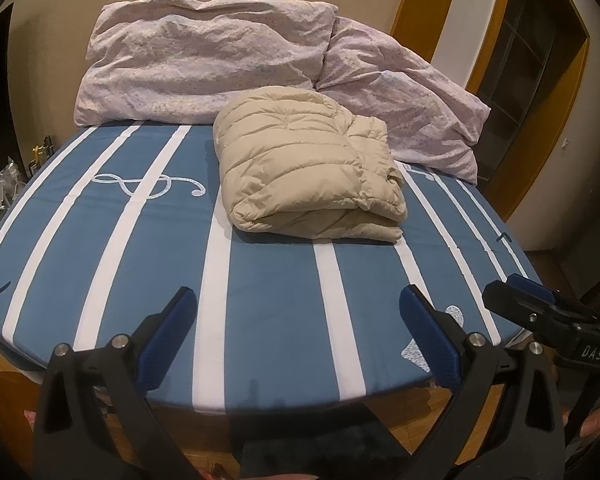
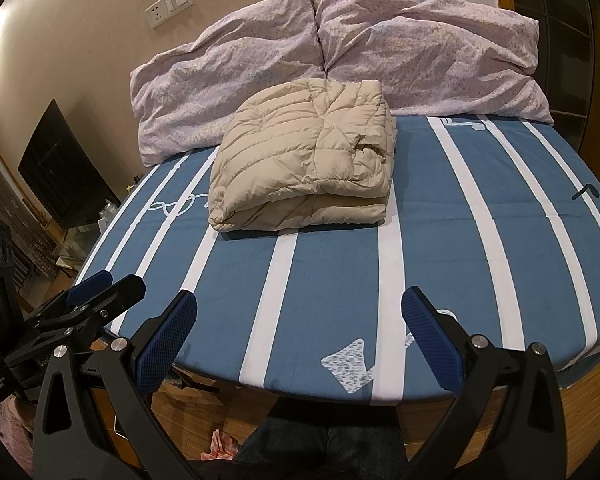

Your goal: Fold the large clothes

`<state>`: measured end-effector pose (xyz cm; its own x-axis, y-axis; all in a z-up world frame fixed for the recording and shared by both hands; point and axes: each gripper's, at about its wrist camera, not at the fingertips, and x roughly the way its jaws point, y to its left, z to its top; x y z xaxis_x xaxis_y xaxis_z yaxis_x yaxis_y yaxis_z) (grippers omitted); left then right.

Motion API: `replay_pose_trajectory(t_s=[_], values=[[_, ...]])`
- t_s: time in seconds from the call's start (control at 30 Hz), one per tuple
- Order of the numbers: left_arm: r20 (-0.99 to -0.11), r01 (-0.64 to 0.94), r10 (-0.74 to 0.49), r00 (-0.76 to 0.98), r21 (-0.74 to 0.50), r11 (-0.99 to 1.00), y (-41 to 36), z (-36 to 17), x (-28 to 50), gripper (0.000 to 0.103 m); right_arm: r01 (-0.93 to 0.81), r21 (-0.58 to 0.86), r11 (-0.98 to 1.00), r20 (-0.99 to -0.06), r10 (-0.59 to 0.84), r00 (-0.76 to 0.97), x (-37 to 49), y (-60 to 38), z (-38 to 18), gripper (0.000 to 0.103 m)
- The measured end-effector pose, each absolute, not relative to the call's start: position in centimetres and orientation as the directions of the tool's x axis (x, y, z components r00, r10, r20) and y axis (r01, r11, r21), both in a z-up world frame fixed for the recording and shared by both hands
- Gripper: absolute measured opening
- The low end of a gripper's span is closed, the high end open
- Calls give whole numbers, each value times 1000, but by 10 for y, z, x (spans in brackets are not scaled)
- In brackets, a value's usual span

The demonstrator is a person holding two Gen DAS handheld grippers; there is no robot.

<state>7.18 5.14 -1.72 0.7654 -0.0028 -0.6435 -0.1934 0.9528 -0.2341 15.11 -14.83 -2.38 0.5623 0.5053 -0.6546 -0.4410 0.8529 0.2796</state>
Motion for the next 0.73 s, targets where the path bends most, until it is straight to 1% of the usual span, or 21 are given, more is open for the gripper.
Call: replay_pose_trajectory(t_s=[0.73], values=[[-649, -181, -13, 760, -231, 956, 49, -17, 77, 101, -440, 284, 852, -663, 506, 552, 154, -145, -27, 102]])
